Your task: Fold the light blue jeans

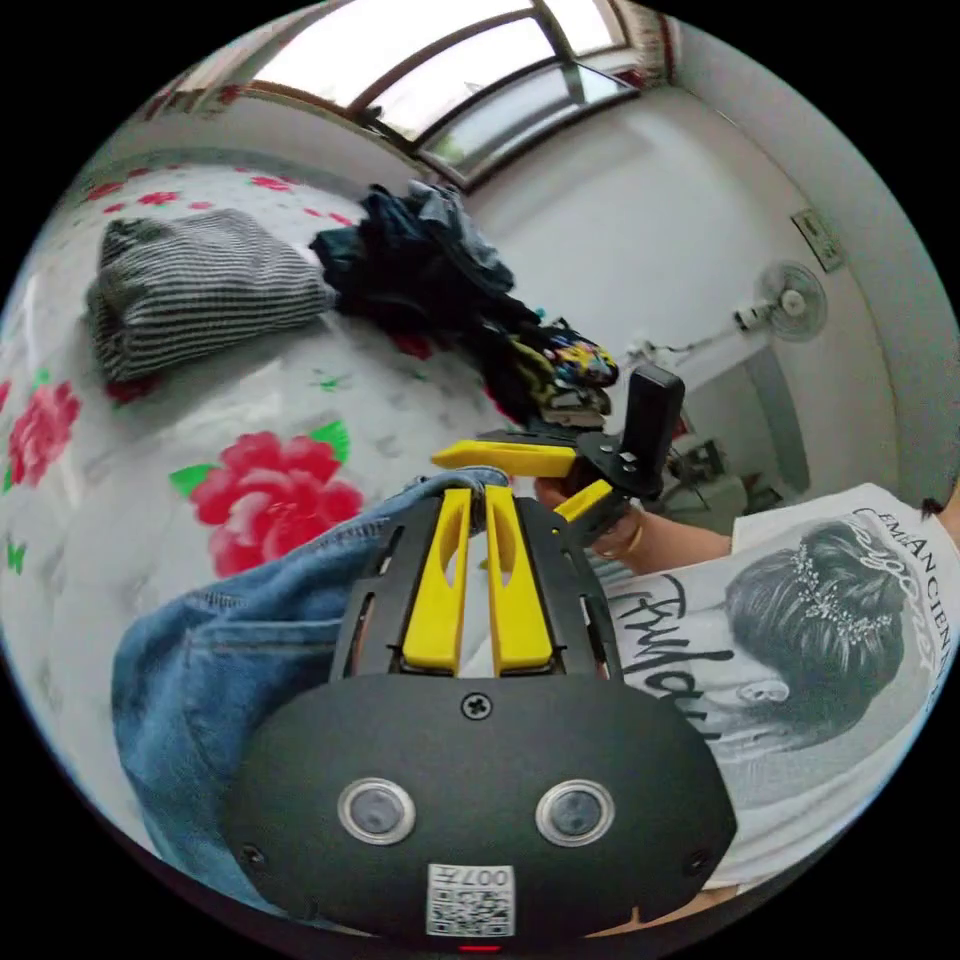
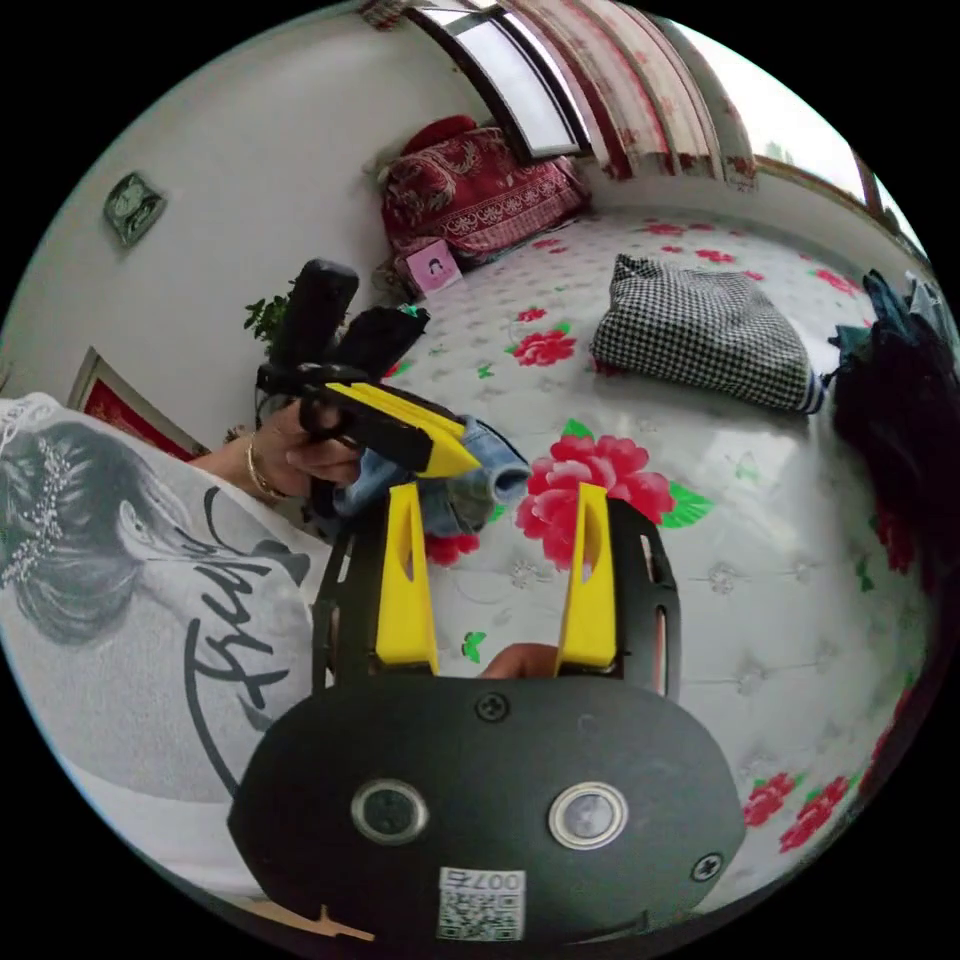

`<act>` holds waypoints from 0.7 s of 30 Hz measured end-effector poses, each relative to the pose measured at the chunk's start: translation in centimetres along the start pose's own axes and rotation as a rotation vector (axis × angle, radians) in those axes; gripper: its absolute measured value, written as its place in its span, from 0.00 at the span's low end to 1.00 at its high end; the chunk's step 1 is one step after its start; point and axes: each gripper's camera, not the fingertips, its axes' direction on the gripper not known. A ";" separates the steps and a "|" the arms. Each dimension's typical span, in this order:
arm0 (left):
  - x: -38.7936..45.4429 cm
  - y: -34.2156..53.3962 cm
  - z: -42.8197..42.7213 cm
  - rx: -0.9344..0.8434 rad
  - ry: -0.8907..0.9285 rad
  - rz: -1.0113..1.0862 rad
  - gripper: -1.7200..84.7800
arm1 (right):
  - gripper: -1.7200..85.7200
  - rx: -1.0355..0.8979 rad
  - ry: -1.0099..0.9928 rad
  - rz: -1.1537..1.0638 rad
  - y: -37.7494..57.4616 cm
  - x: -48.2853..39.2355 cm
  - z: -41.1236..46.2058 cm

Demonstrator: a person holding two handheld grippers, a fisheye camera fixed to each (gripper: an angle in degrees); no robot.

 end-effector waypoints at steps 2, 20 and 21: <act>1.5 -1.1 2.1 -0.013 0.115 0.040 0.03 | 0.16 -0.032 0.102 -0.023 2.5 -1.2 -2.4; -3.3 26.8 -9.3 0.101 -0.589 -0.658 0.18 | 0.09 0.009 -0.103 0.289 9.6 1.5 -8.4; -3.4 28.8 -9.1 0.108 -0.611 -0.720 0.19 | 0.09 0.013 -0.104 0.292 9.4 1.3 -8.5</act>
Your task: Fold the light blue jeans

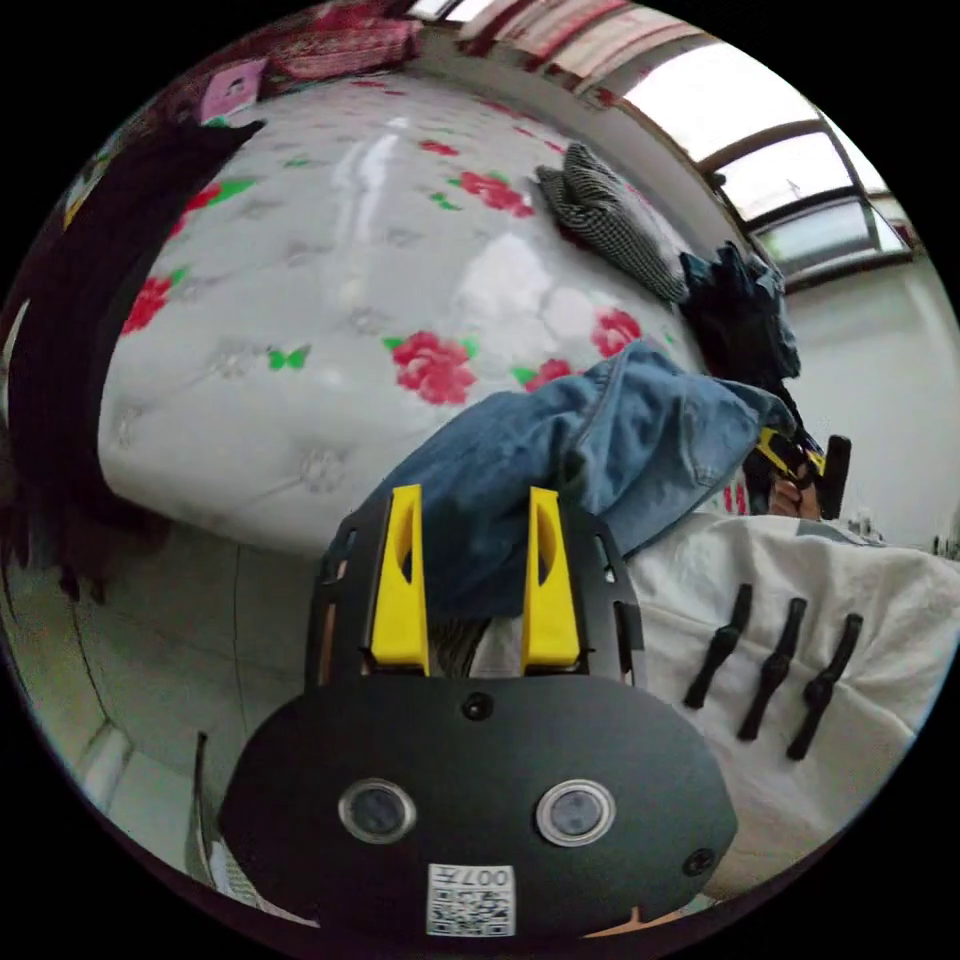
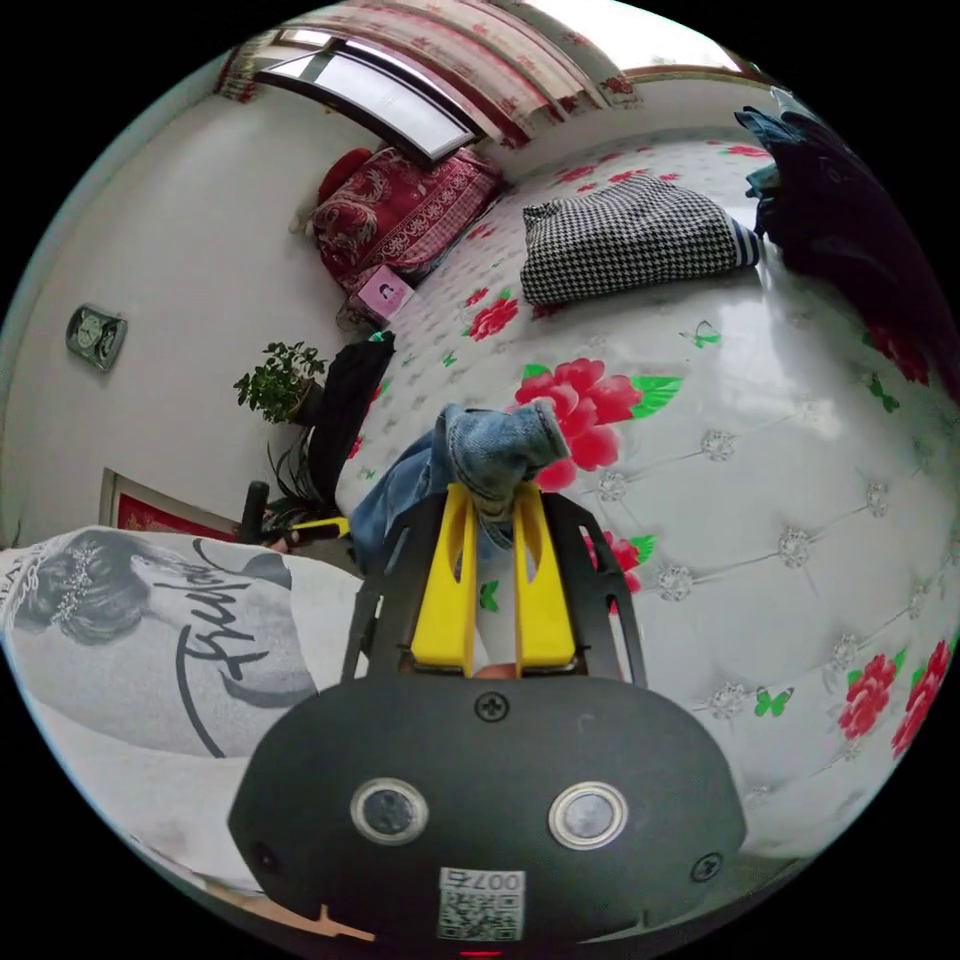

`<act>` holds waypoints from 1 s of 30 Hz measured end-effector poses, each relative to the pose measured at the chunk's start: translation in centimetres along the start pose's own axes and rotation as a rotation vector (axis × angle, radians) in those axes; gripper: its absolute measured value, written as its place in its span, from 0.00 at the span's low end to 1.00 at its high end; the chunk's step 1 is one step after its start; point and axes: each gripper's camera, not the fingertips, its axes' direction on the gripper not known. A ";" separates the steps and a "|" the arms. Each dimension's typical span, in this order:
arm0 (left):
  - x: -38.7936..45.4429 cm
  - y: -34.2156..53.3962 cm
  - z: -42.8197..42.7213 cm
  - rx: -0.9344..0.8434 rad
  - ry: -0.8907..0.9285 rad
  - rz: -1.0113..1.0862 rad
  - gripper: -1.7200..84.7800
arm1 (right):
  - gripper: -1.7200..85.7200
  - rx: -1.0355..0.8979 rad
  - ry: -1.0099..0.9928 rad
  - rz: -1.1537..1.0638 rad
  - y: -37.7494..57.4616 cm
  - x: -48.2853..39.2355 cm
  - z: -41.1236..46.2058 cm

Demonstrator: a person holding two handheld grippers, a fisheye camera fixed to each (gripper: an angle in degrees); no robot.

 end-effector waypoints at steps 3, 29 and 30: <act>0.1 0.9 2.8 -0.045 -0.035 -0.008 0.21 | 0.09 0.023 -0.006 0.006 -0.3 -1.2 -0.6; 28.5 -22.1 -10.7 0.431 -0.050 0.674 0.12 | 0.07 0.817 0.361 -0.060 5.1 -11.5 -34.5; 28.0 -22.1 -8.0 0.382 -0.050 0.617 0.11 | 0.08 0.798 0.388 -0.003 5.5 -10.3 -34.6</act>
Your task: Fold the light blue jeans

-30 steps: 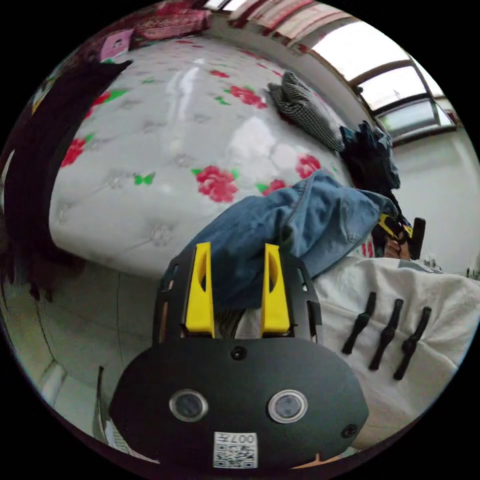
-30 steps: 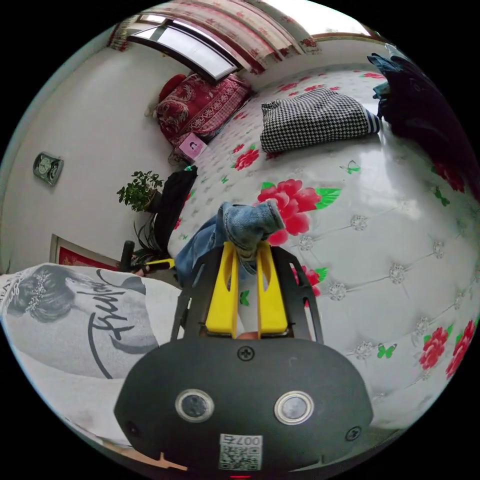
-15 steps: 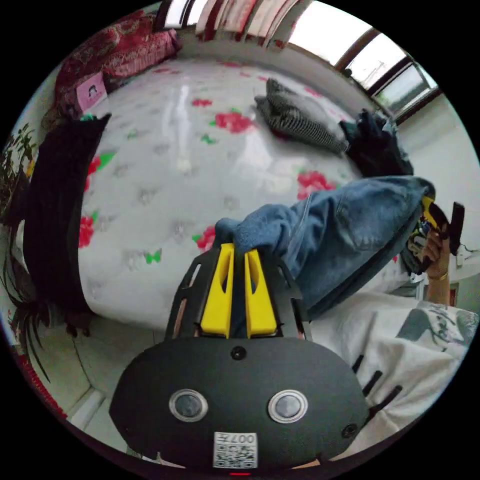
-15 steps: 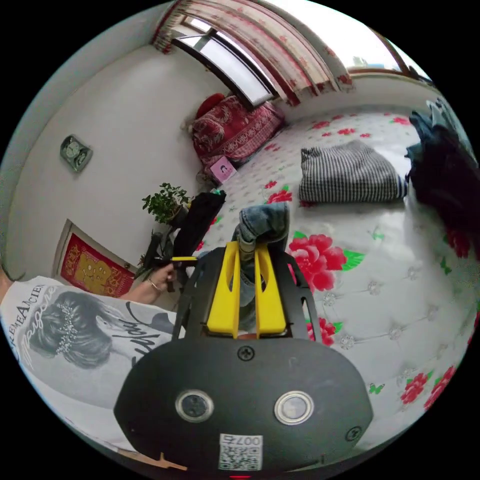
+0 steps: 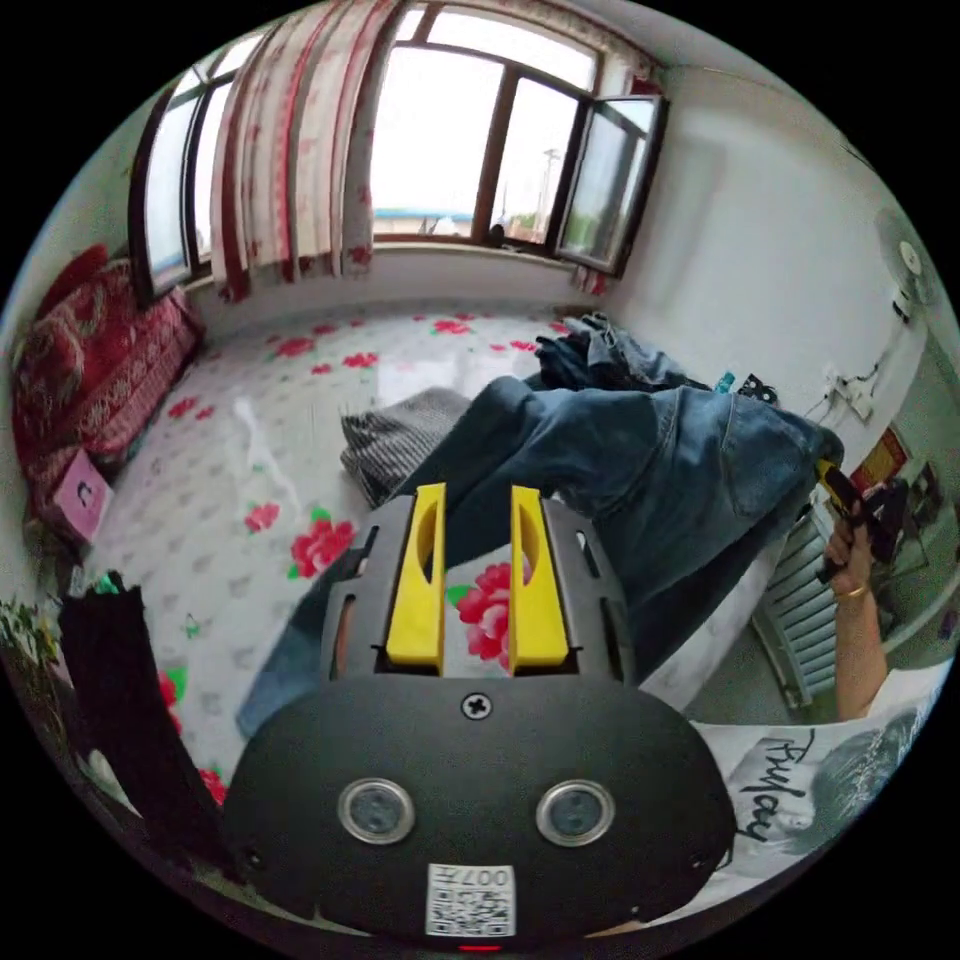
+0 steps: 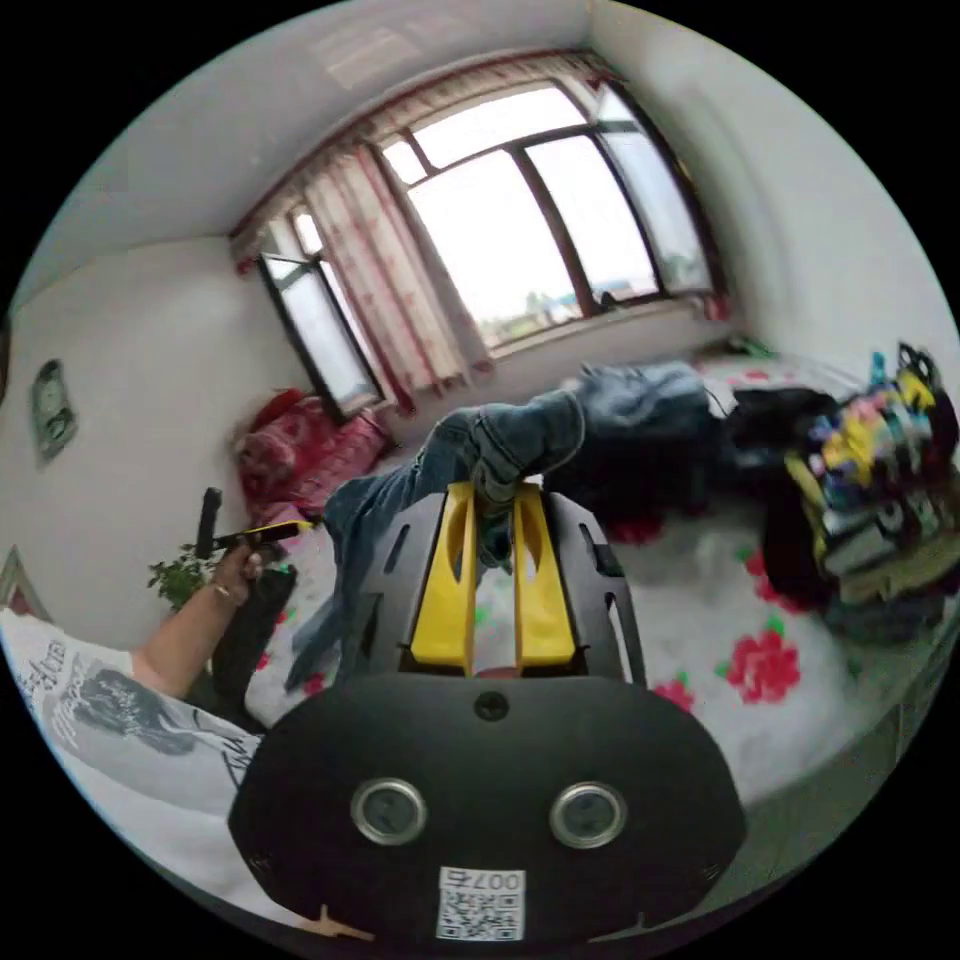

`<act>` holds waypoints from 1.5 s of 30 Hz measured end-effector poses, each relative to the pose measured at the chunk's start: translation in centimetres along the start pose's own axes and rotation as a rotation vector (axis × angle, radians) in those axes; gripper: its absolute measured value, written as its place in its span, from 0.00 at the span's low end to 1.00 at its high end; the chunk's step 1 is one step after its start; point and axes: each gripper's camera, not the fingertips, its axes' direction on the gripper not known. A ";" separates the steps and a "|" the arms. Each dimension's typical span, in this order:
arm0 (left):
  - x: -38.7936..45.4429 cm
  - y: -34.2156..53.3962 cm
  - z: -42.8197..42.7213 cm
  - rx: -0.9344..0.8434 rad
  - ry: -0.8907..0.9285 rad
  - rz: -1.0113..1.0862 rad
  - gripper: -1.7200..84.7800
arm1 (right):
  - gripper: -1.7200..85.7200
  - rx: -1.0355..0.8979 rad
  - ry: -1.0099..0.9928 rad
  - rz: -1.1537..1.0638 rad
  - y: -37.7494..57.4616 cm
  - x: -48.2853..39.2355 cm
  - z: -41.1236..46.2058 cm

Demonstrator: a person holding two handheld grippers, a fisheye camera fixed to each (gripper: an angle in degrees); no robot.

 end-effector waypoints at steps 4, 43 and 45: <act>-0.9 10.2 6.0 -0.189 0.038 -0.142 0.11 | 0.09 -0.284 0.234 0.205 6.0 7.6 1.4; -10.3 16.2 -4.4 -0.240 -0.254 -0.691 0.10 | 0.09 -0.475 0.000 0.728 5.9 25.8 4.0; -9.3 18.2 -3.2 -0.291 -0.268 -0.722 0.10 | 0.10 -0.454 0.019 0.762 7.1 25.7 3.5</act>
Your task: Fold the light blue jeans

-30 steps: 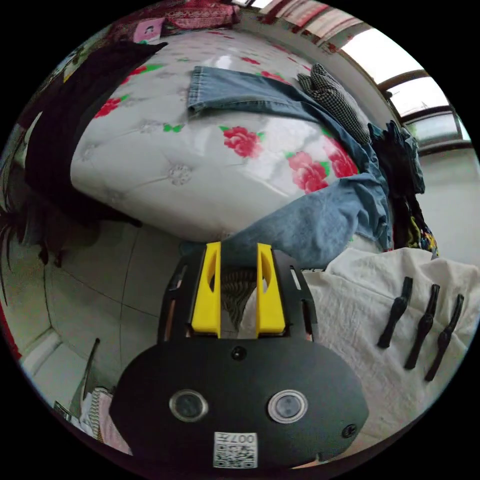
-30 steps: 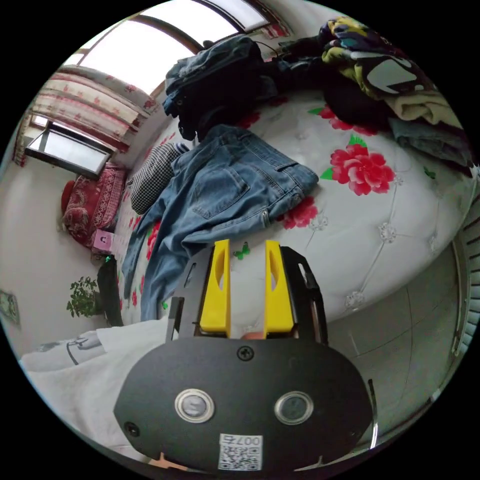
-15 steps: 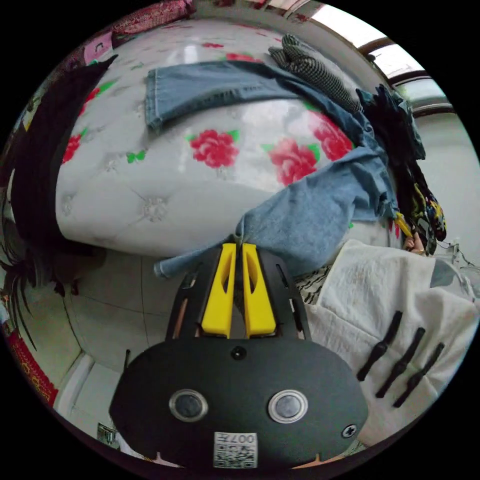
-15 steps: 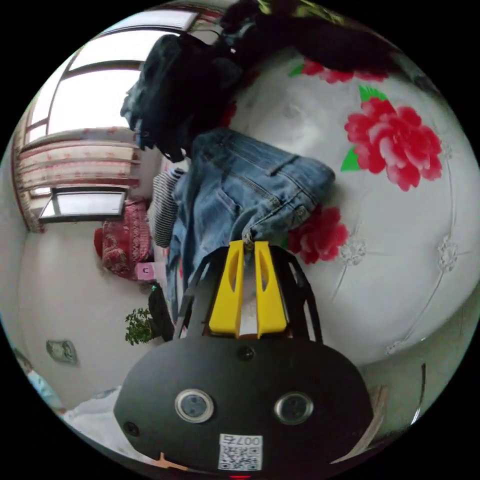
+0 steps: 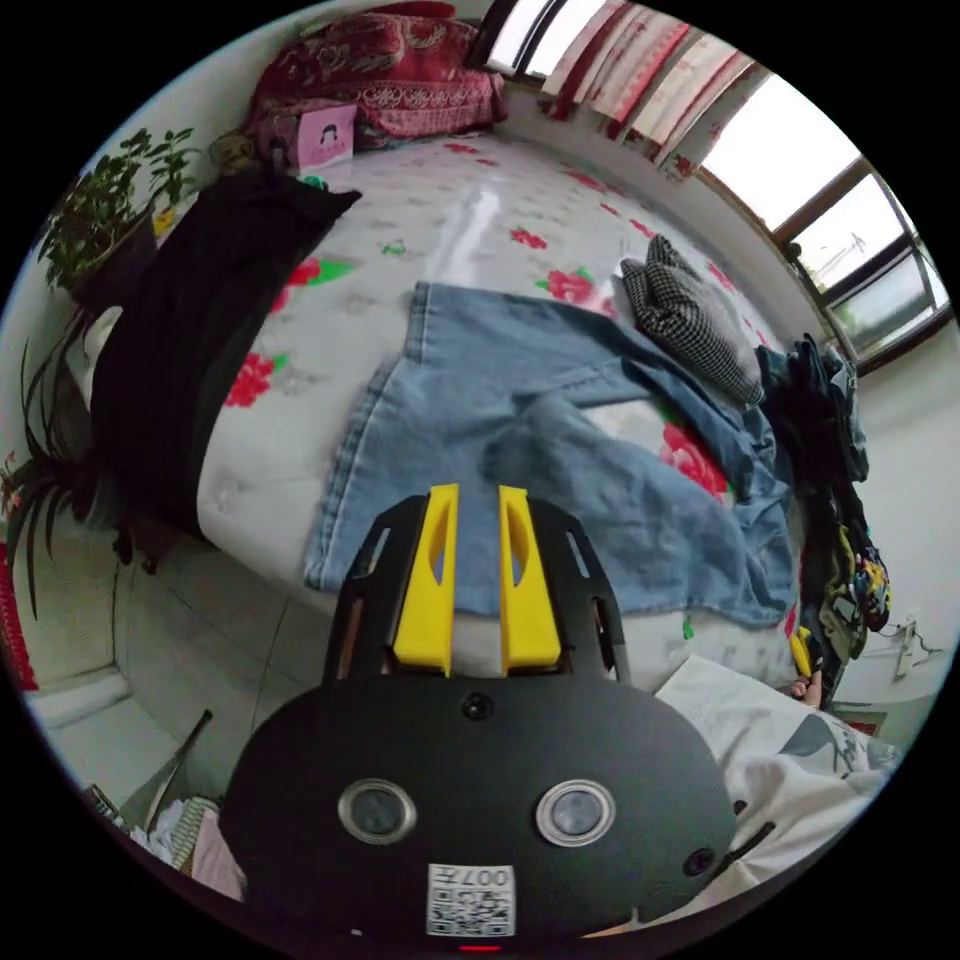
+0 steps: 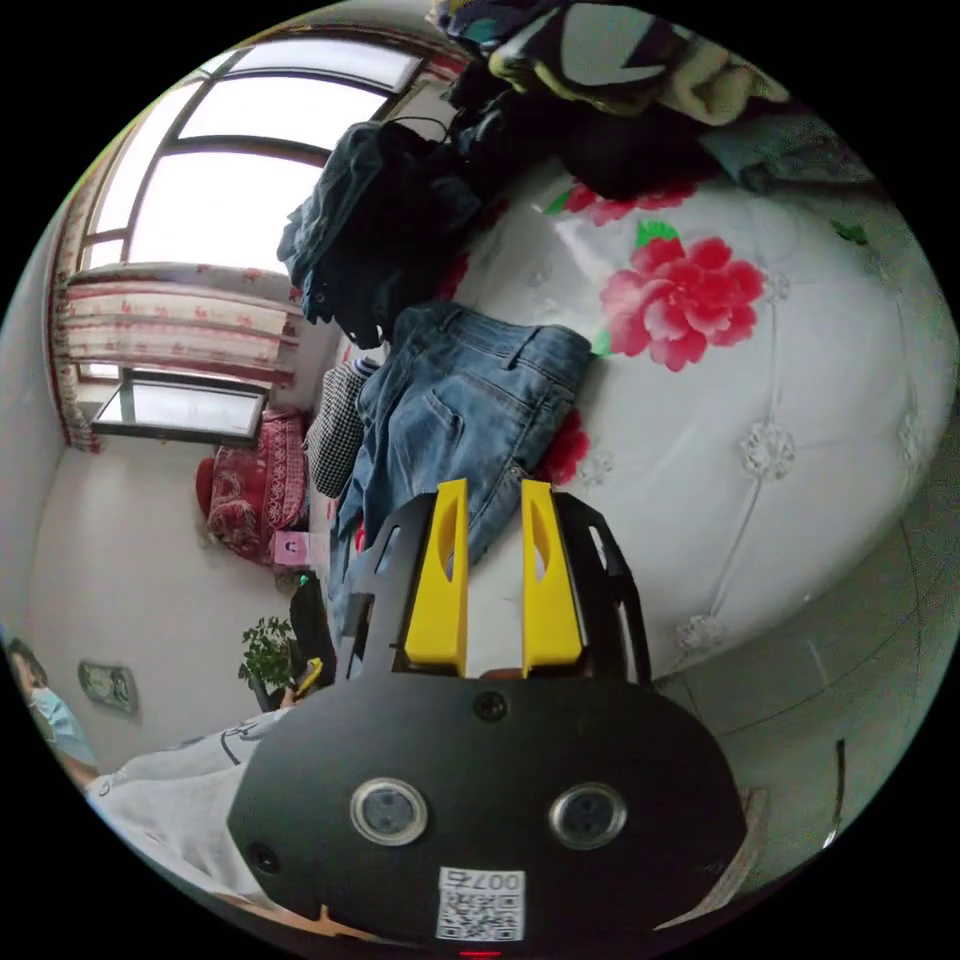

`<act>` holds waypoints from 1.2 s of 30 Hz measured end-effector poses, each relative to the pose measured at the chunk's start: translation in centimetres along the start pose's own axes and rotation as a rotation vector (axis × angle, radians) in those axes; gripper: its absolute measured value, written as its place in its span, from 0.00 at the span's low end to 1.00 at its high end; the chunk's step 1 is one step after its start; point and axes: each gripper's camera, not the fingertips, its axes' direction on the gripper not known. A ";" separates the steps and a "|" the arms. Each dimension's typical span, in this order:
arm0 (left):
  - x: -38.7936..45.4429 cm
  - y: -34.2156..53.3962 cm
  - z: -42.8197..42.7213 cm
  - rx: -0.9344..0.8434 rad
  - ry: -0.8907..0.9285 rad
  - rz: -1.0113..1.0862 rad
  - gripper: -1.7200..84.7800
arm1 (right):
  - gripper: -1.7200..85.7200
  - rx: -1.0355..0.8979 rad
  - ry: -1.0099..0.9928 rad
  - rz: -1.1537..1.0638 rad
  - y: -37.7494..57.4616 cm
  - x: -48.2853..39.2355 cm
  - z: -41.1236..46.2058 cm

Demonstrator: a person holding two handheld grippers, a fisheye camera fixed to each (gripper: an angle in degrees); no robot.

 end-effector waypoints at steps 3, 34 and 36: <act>-1.2 2.8 2.7 -0.090 -0.037 -0.073 0.13 | 0.11 0.041 0.012 0.059 1.3 1.3 -0.1; -3.9 0.8 -3.7 -0.056 0.014 -0.107 0.11 | 0.06 -0.130 0.643 -0.645 1.8 -17.9 18.1; -3.0 -2.8 -2.8 -0.035 0.041 -0.099 0.12 | 0.08 -0.165 0.588 -0.680 -0.3 -20.0 20.8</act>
